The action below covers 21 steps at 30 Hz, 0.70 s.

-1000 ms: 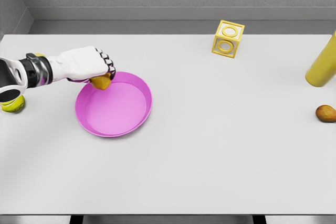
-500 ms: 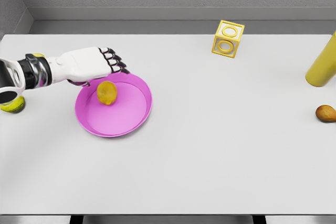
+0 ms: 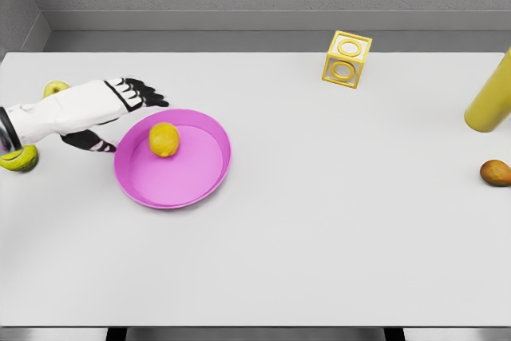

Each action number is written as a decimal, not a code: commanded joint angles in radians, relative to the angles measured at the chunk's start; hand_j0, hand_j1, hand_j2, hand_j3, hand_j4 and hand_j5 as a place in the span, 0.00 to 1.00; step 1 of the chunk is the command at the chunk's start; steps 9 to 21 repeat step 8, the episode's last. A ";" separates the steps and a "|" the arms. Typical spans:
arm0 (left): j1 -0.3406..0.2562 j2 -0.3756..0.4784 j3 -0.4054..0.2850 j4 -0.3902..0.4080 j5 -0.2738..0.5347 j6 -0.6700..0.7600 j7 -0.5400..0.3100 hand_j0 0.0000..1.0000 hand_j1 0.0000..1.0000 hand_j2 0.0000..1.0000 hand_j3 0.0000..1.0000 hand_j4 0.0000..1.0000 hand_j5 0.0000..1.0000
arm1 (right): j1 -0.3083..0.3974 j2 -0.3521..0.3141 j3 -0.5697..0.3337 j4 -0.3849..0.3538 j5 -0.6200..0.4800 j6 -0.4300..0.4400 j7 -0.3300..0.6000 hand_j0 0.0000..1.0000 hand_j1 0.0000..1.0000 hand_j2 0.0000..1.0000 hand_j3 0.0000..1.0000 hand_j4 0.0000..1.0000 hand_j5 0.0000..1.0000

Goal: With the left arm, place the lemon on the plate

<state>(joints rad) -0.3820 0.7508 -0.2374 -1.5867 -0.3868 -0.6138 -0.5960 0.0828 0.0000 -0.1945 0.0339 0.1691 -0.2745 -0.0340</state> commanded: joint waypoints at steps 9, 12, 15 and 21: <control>0.041 0.018 0.043 0.011 0.006 0.003 -0.002 1.00 1.00 1.00 1.00 1.00 1.00 | -0.002 0.000 0.000 0.000 0.000 0.000 0.000 1.00 1.00 1.00 1.00 1.00 1.00; 0.041 0.018 0.043 0.011 0.006 0.003 -0.002 1.00 1.00 1.00 1.00 1.00 1.00 | -0.002 0.000 0.000 0.000 0.000 0.000 0.000 1.00 1.00 1.00 1.00 1.00 1.00; 0.041 0.018 0.043 0.011 0.006 0.003 -0.002 1.00 1.00 1.00 1.00 1.00 1.00 | -0.002 0.000 0.000 0.000 0.000 0.000 0.000 1.00 1.00 1.00 1.00 1.00 1.00; 0.041 0.018 0.043 0.011 0.006 0.003 -0.002 1.00 1.00 1.00 1.00 1.00 1.00 | -0.002 0.000 0.000 0.000 0.000 0.000 0.000 1.00 1.00 1.00 1.00 1.00 1.00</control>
